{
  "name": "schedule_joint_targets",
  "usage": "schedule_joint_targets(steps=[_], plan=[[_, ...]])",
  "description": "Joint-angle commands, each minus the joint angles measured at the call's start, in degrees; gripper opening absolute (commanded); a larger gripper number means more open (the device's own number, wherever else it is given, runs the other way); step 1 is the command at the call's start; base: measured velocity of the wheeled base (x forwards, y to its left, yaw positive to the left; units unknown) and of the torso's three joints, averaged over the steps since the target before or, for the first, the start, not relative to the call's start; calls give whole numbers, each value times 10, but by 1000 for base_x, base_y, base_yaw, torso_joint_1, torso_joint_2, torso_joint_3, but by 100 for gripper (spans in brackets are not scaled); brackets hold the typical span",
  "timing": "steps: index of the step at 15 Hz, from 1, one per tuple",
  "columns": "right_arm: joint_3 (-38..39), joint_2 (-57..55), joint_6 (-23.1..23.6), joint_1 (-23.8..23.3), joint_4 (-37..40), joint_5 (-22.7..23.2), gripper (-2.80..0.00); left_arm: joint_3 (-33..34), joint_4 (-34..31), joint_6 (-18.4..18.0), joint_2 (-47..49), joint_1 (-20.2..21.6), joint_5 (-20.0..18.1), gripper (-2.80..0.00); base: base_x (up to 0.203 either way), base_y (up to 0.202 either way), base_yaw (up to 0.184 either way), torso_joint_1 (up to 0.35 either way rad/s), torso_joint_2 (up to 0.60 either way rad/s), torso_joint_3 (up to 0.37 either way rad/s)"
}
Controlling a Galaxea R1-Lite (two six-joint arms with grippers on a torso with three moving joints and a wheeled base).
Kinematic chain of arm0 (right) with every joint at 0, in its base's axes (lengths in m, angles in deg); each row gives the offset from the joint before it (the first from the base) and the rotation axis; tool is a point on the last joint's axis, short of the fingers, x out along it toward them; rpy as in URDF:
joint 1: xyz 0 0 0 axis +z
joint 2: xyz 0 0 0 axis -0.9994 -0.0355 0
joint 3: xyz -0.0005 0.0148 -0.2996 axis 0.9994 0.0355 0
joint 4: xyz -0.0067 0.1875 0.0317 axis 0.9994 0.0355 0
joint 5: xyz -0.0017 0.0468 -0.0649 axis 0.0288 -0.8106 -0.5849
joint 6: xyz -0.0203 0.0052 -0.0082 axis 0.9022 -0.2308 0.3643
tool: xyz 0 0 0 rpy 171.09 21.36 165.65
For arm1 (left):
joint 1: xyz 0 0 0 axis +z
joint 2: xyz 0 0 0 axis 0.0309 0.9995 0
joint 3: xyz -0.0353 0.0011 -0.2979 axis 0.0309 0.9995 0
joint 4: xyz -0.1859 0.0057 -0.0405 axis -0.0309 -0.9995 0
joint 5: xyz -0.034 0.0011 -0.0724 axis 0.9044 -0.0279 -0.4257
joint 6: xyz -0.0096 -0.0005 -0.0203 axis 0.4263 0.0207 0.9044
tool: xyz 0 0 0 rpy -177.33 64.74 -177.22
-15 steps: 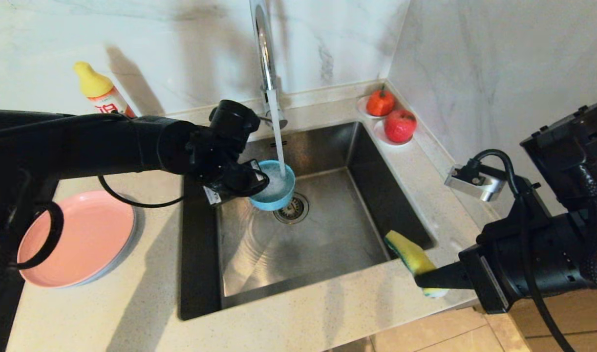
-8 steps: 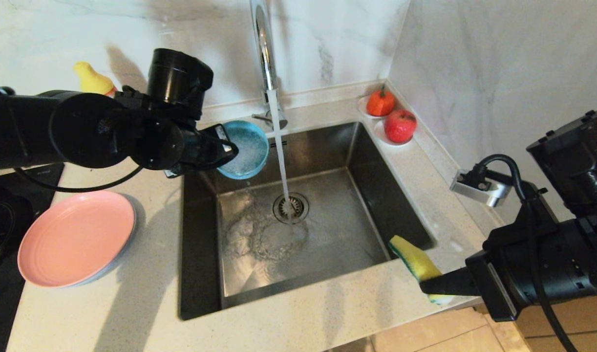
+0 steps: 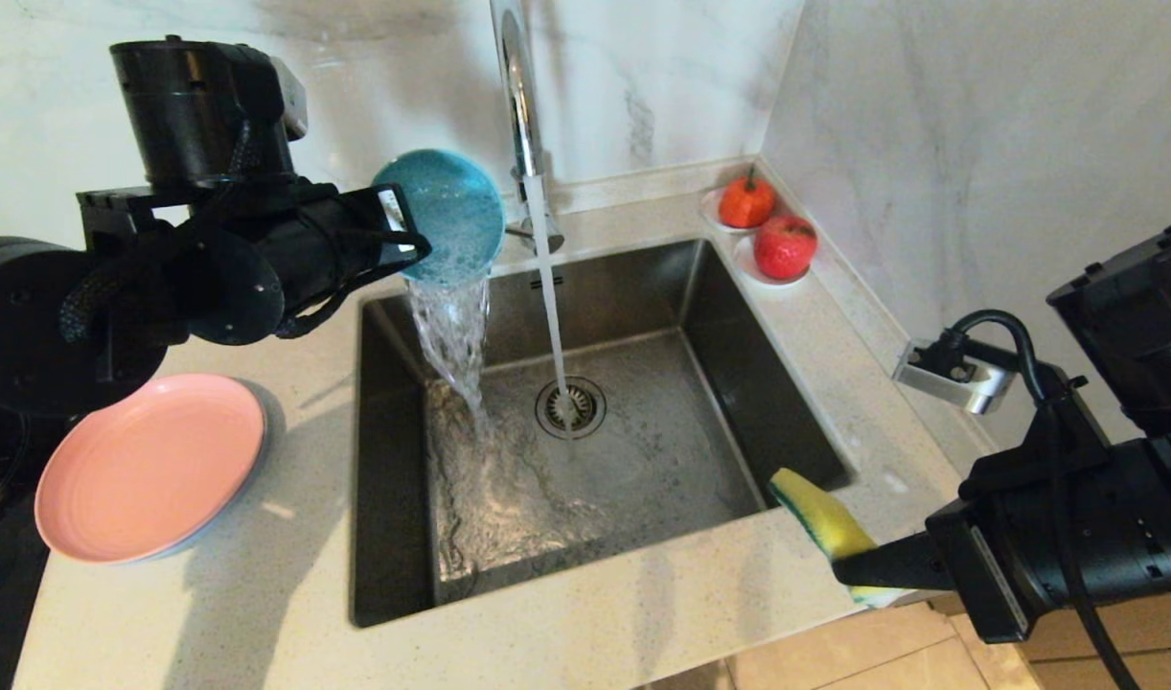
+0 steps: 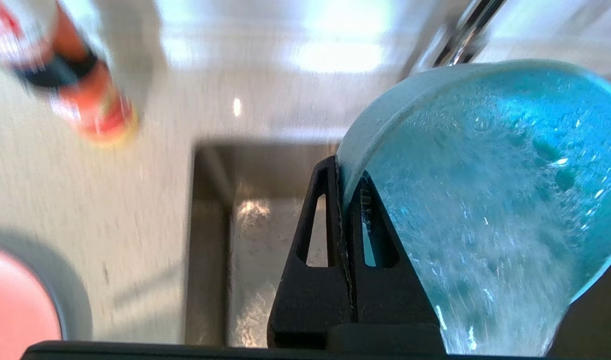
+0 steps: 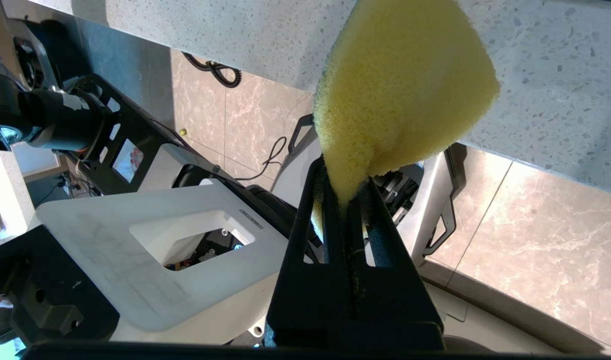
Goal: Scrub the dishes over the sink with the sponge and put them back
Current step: Wash the bowl
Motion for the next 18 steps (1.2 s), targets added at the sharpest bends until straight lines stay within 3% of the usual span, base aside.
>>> schedule_joint_targets(steps=[1, 5, 9, 13, 18], plan=[[0, -1, 0, 0, 2, 1, -280, 33, 73, -32, -10, 0, -2, -280, 0, 0, 0, 0, 0, 0], [-1, 0, 3, 0, 2, 0, -280, 65, 171, -83, -13, 0, -13, -280, 0, 0, 0, 0, 0, 0], [0, -4, 5, 0, -1, 2, -280, 107, 255, -110, -21, 0, -35, -280, 0, 0, 0, 0, 0, 0], [1, -8, 5, 0, -2, 2, -280, 186, 430, -172, -23, 0, -53, -280, 0, 0, 0, 0, 0, 0], [-7, -16, 7, 0, -3, 3, -280, 232, 558, -206, -23, 0, -52, -280, 0, 0, 0, 0, 0, 0]])
